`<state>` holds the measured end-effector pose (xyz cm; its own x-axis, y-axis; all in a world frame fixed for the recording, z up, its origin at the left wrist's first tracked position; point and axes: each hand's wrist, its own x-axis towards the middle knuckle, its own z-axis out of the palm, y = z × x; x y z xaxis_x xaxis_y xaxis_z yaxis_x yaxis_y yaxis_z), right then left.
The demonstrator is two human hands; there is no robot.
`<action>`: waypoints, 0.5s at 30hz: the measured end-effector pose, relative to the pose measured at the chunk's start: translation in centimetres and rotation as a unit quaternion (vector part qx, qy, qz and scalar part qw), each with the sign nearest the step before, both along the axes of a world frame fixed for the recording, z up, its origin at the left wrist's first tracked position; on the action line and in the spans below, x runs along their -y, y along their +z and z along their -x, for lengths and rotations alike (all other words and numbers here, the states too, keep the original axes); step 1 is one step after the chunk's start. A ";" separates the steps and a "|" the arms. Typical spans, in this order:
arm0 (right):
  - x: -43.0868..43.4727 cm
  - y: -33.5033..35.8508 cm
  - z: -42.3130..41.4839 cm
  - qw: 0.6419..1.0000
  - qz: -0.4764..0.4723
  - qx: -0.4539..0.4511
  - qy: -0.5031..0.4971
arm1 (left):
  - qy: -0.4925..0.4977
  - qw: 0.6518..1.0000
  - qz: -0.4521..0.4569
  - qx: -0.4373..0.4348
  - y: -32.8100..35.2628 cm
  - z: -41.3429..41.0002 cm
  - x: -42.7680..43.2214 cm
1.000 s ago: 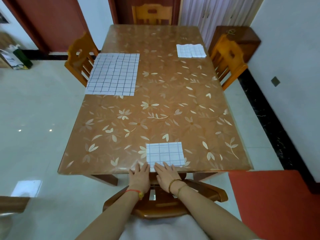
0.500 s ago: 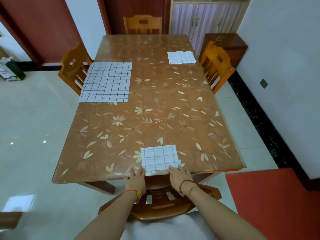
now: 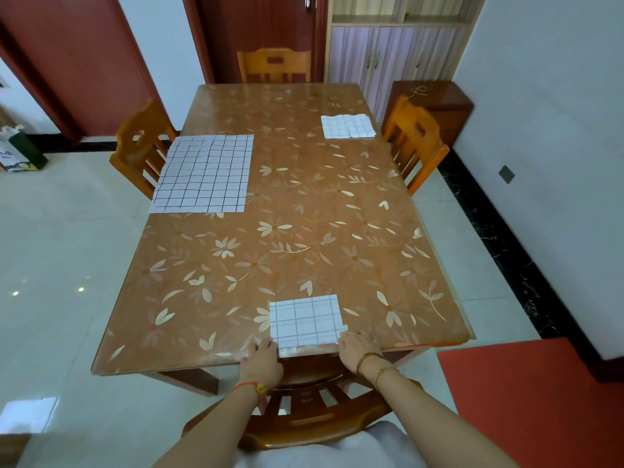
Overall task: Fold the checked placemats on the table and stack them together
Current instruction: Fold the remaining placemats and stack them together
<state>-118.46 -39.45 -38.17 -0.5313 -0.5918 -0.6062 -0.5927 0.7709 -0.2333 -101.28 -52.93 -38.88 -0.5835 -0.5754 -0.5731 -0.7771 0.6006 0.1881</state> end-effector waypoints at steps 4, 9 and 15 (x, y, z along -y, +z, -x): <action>0.8 -0.7 1.0 0.996 0.050 0.021 -0.077 | 0.160 0.981 -0.049 -0.099 -0.2 1.3 1.0; 2.5 -0.6 2.6 0.951 0.153 0.052 -0.262 | 0.334 0.925 -0.101 -0.149 -0.1 2.5 2.3; 4.1 -1.4 4.5 0.910 0.161 0.089 -0.371 | 0.458 0.857 -0.152 -0.179 -1.2 3.6 3.9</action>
<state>-122.93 -43.59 -39.55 -0.7672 -0.2730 -0.5804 0.1317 0.8186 -0.5591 -104.85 -56.86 -40.09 -0.1363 -0.7427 -0.6556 -0.7562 -0.3495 0.5532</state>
